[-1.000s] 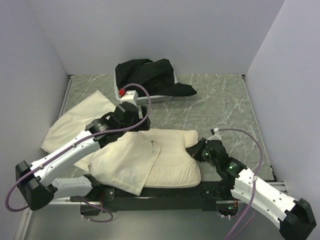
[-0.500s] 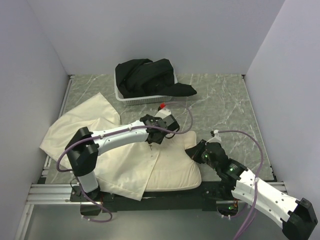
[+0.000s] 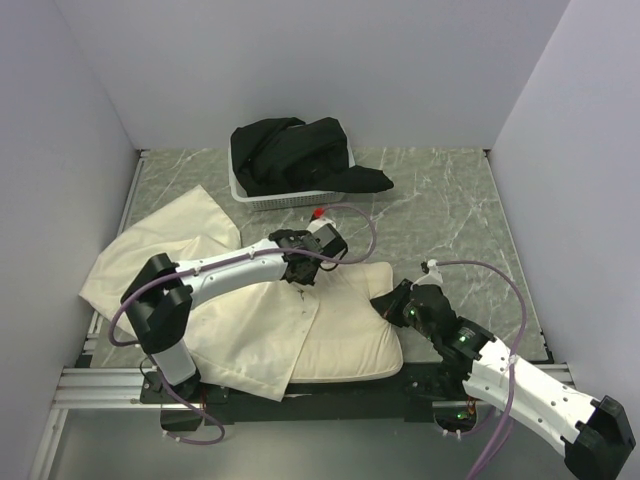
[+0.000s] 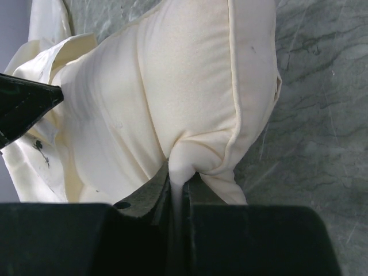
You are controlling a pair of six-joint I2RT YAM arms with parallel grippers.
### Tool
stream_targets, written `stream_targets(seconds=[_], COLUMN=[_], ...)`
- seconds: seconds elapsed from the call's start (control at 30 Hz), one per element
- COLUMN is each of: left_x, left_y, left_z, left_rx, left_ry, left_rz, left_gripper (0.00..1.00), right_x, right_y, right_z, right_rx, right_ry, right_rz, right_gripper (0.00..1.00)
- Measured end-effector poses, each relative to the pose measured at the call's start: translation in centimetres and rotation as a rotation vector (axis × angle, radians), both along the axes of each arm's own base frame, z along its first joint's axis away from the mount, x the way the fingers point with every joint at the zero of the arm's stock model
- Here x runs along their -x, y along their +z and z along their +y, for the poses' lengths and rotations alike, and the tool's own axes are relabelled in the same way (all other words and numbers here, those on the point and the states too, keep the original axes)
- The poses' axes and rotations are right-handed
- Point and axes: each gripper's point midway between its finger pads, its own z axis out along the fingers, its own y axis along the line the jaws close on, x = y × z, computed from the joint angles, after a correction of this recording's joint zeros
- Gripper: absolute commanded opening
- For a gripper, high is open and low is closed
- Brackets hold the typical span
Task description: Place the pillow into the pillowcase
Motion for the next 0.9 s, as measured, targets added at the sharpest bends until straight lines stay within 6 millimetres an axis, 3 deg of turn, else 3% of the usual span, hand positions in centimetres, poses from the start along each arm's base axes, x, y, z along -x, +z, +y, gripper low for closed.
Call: stream_targets(seconds=[0.13,0.2,0.27,0.43,0.47,0.5,0.53,0.57,0.67,0.83,0.9], left_x=[0.1,0.1,-0.1,0.0,0.1,0.0,-0.2,-0.4,-0.8,0.2,0.8], left_y=[0.4,2.1,4.9,15.7,17.7,19.4,20.2,20.8,18.9,9.4,7.1], left_z=[-0.8,-2.3,-4.2,-9.0,-9.5,-9.7,-9.6,-9.3,-7.5,-2.8,-1.5], left_rx=[0.034,0.095,0.186,0.456,0.49,0.509,0.51,0.501,0.419,0.173,0.12], left_ry=[-0.032,-0.061,-0.096,-0.206,-0.216,-0.213,-0.201,-0.172,-0.096,0.003,0.022], left_rz=[0.031,0.033,0.011,-0.121,-0.148,-0.179,-0.202,-0.226,-0.23,-0.124,-0.09], left_gripper=[0.01,0.01,0.01,0.03,0.19,0.28,0.53,0.57,0.67,0.64,0.63], right_x=[0.2,0.3,0.4,0.3,0.3,0.2,0.1,0.1,0.1,0.3,0.4], right_y=[0.1,0.4,0.9,3.5,4.2,4.9,5.5,6.0,6.4,5.3,4.5], right_z=[-0.1,0.0,0.0,0.5,0.5,0.5,0.5,0.5,0.4,0.1,-0.1], right_rx=[0.007,0.011,0.012,-0.006,-0.009,-0.012,-0.014,-0.017,-0.023,-0.009,0.003], right_ry=[0.005,0.013,0.022,0.042,0.045,0.046,0.045,0.043,0.041,0.037,0.035], right_rz=[0.006,0.007,0.007,-0.021,-0.031,-0.043,-0.056,-0.063,-0.077,-0.058,-0.045], right_gripper=[0.0,0.0,0.0,0.0,0.0,0.0,0.0,0.0,0.0,0.0,0.0])
